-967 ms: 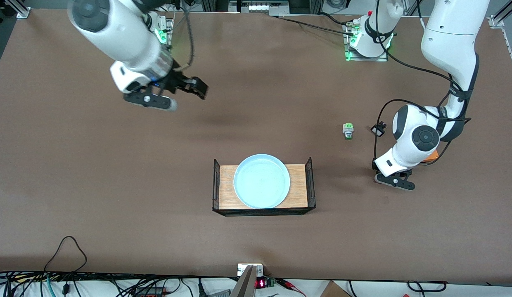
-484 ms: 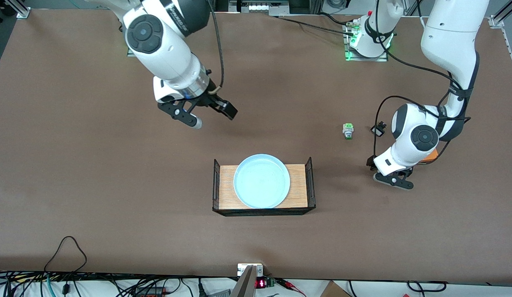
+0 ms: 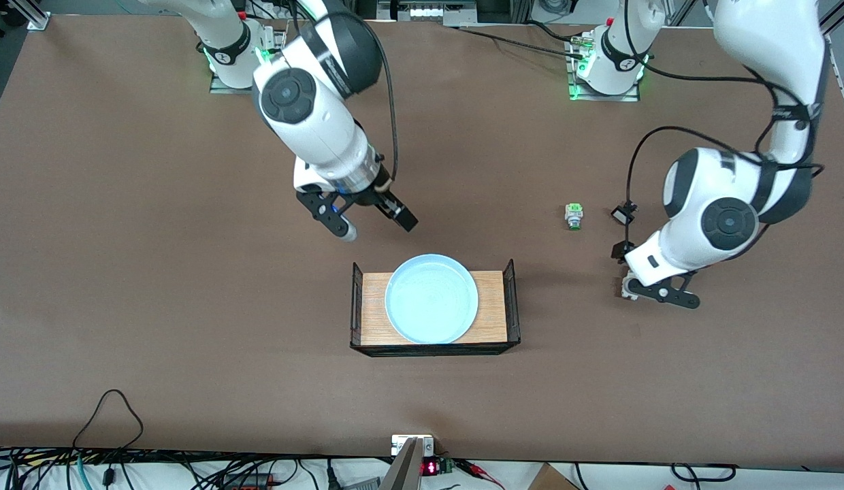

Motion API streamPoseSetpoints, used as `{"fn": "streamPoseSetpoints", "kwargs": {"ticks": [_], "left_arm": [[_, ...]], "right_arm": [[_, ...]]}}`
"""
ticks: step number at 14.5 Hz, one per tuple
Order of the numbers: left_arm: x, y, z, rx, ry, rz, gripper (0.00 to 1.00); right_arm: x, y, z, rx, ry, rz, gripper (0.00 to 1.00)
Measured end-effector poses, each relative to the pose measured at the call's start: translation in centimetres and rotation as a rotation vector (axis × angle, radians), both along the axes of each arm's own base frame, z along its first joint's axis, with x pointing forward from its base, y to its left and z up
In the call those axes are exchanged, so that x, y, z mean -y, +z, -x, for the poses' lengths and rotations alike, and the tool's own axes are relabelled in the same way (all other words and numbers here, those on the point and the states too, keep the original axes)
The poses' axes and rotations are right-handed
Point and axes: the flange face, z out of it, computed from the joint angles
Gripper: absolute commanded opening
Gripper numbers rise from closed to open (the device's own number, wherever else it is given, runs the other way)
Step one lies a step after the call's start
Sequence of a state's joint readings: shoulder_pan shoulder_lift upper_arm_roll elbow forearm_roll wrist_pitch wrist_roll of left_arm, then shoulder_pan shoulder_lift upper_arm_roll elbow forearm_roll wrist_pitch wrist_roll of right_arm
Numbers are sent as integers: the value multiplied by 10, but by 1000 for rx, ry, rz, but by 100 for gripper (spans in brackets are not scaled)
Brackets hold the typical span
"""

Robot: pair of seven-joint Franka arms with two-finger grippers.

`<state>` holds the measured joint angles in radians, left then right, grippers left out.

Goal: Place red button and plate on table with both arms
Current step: 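Lower and release the switch while the right gripper reaches the plate, then grip the blue plate rim with the right gripper while the left retracts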

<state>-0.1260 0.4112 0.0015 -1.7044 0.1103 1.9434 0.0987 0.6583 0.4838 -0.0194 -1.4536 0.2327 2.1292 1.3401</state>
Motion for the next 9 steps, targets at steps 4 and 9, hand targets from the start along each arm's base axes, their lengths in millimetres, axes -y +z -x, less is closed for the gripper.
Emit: {"fn": "streamPoseSetpoints", "kwargs": {"ticks": [4, 9], "left_arm": [[19, 86, -7, -84, 35, 52, 100], [3, 183, 12, -65, 57, 52, 100]], "right_arm": [[8, -33, -17, -7, -59, 17, 100], [12, -59, -35, 42, -107, -6, 100]]}}
